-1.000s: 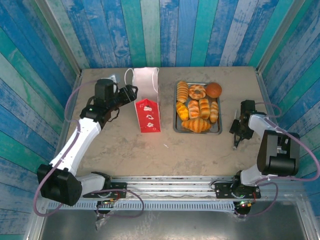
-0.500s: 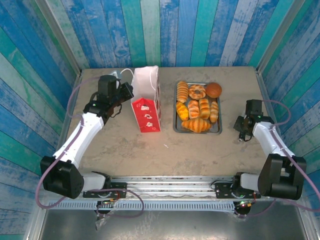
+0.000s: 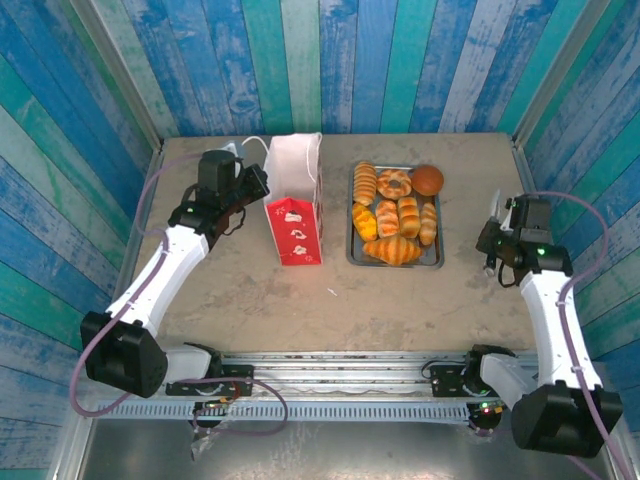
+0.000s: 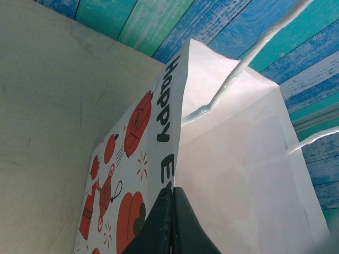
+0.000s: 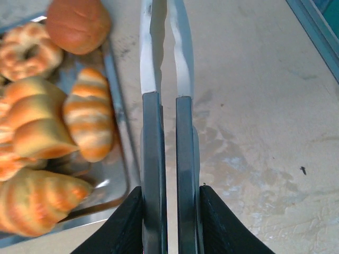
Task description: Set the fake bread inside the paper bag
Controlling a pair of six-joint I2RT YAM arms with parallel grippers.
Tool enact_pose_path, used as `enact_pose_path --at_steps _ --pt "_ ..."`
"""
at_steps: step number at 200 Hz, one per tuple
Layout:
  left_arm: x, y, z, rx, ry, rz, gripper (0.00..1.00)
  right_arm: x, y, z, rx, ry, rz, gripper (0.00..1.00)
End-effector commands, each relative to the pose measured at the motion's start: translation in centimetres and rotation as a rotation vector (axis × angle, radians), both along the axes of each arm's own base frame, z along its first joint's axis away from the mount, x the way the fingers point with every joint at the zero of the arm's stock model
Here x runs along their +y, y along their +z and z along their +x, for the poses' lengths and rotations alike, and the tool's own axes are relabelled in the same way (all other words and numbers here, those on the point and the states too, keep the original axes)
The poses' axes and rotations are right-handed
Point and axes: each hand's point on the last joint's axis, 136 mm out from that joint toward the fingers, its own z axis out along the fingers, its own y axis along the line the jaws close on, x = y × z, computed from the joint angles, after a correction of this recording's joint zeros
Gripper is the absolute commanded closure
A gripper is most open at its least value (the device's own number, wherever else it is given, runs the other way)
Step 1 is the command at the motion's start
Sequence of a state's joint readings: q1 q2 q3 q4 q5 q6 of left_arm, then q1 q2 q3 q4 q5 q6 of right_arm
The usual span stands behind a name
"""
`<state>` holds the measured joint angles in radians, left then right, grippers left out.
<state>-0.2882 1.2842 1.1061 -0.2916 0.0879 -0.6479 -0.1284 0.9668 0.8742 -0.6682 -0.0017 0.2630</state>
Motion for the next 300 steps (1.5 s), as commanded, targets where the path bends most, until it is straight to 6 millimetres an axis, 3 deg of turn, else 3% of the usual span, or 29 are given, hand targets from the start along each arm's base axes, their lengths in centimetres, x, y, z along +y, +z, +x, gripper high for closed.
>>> enact_pose_path --at_steps 1,65,91,125,184,300 --pt "0.1 3.1 0.3 -0.083 0.018 -0.018 1.0 1.9 1.6 -0.7 -0.005 0.09 0.06 0.71" --pt "0.5 2.4 0.2 -0.076 0.029 0.011 1.0 7.5 2.1 -2.1 0.1 0.304 0.127 0.67" --pt "0.7 3.1 -0.4 -0.101 0.031 0.004 1.0 9.7 2.1 -1.4 0.162 0.377 0.109 0.65" --pt "0.6 3.0 -0.6 -0.102 0.023 -0.003 1.0 11.2 1.9 0.4 0.209 0.391 0.067 0.65" --pt "0.6 2.7 -0.8 -0.101 0.02 -0.001 1.0 11.3 1.8 2.4 0.247 0.368 -0.024 0.65" --pt "0.7 2.4 -0.8 -0.097 0.023 0.009 1.0 11.2 0.6 2.2 0.263 0.375 -0.035 0.55"
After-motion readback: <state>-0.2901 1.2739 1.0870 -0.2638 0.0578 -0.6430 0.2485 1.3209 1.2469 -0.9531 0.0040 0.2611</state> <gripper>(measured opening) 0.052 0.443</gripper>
